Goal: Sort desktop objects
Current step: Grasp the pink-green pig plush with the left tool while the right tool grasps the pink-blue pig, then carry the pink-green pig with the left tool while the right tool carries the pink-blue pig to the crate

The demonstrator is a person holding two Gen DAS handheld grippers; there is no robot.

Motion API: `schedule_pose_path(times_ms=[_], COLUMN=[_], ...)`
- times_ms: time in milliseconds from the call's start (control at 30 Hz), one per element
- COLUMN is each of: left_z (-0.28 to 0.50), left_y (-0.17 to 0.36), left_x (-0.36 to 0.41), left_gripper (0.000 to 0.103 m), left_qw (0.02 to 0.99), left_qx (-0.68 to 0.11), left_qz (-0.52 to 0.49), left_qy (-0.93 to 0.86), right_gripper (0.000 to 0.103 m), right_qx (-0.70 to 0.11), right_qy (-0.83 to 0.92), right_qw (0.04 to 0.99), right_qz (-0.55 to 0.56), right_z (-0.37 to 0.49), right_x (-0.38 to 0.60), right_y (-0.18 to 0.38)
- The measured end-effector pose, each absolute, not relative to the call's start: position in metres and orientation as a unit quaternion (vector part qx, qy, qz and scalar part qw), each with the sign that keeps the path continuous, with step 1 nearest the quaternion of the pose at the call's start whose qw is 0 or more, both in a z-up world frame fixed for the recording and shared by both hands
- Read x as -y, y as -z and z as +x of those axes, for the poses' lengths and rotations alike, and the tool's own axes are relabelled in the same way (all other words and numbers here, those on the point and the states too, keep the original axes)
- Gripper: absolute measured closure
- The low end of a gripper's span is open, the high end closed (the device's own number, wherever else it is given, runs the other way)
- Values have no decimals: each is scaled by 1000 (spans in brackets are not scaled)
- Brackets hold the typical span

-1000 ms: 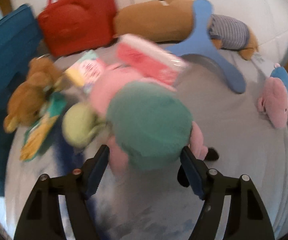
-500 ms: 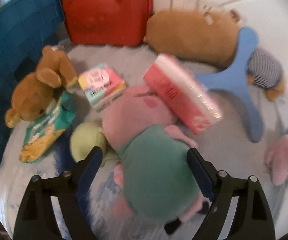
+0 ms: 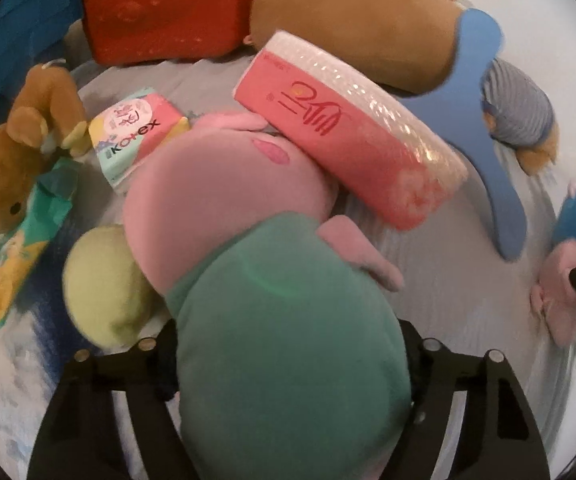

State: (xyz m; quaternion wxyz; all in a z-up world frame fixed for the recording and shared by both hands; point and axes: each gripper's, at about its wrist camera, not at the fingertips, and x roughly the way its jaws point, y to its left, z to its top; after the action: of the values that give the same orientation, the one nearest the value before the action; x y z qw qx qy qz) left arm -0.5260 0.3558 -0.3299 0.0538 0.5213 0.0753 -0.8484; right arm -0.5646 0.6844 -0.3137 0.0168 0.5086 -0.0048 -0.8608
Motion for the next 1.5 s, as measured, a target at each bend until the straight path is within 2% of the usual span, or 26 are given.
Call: schedule_pose_path(times_ms=[167,200,300,367,400,433,500,733,1000,1033,1133,1200,1500], left_z=[-485,-479,-466,-468,-471,-476,-489,-532,-558,-558,-554,-549,-489], left_y=[309,303,282,265,257,250,240,243,272,274,272,267,214], left_x=[-379,-385,-405,-416,-421,-426,-432,-440,-443,-442,-440,-438,-436], left_gripper=[27,27,27,27,27,27,27,27,27,27,27,27,27], left_qw=[-6,-18,-44,-56,-61,-65,-72,-90,-92,-91,-89,-88,-88], left_qx=[-18,-11,3,7,8,8,7,2,-8,-10,-16,-26,-46], left_qz=[513,509,492,473,465,456,441,428,447,449,450,447,423], left_qy=[858,860,870,879,883,887,895,899,890,889,889,890,901], right_gripper=[42,44,44,37,26,10,1,0,0,4,16,19,19], right_qx=[32,38,56,67,81,102,137,201,181,173,136,110,87], right_qy=[852,850,845,842,842,844,848,835,817,821,844,853,881], right_qw=[34,34,35,36,35,31,21,-19,-27,-20,-6,4,28], right_qz=[522,524,530,534,532,525,511,511,547,543,519,510,463], right_z=[-527,-519,-495,-480,-478,-481,-491,-563,-631,-632,-621,-608,-511], right_x=[-707,-711,-725,-734,-738,-743,-750,-754,-729,-725,-713,-708,-697], right_y=[303,301,294,290,286,281,273,290,355,357,343,330,258])
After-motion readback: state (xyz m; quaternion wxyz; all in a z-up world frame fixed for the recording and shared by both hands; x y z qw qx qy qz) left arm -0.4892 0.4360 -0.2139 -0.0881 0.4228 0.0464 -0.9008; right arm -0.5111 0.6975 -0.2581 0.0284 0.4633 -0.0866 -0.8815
